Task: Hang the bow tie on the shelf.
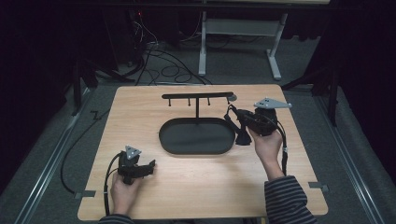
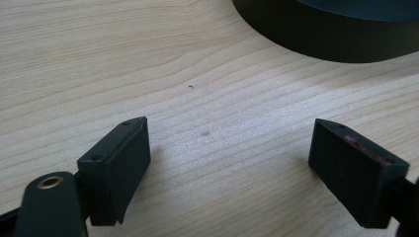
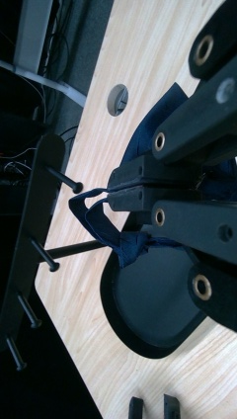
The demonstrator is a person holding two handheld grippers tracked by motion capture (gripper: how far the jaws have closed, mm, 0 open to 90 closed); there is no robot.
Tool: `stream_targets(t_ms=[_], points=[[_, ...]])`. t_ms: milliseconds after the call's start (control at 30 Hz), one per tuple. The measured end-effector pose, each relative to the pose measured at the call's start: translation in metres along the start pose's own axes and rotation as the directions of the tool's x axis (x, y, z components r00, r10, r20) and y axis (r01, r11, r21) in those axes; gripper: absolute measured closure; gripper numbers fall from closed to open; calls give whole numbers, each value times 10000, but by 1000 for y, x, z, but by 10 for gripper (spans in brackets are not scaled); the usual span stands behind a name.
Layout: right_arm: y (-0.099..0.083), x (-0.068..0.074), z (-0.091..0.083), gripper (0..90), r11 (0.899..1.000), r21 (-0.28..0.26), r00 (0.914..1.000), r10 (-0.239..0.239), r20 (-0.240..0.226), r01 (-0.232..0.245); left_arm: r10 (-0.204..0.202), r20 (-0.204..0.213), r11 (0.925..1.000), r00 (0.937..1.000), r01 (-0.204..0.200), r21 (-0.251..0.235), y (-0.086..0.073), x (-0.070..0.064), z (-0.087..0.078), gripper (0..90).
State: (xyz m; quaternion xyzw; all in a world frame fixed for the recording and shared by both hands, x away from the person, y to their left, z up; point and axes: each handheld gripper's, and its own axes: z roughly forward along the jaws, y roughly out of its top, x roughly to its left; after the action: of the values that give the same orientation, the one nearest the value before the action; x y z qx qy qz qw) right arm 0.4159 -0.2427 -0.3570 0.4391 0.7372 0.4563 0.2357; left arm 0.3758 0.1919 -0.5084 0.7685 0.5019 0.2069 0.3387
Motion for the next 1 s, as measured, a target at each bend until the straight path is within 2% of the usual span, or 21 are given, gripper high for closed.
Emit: stream_targets(t_ms=[533, 1000], points=[[19, -4, 11, 900, 10000, -88, 9997, -43, 256, 46, 1, 2, 10000, 10000, -1, -1, 0, 0, 0, 166], [23, -7, 30, 900, 9996, -111, 9978, 249, 614, -242, 3, 2, 10000, 10000, -3, 4, 0, 0, 0, 166]])
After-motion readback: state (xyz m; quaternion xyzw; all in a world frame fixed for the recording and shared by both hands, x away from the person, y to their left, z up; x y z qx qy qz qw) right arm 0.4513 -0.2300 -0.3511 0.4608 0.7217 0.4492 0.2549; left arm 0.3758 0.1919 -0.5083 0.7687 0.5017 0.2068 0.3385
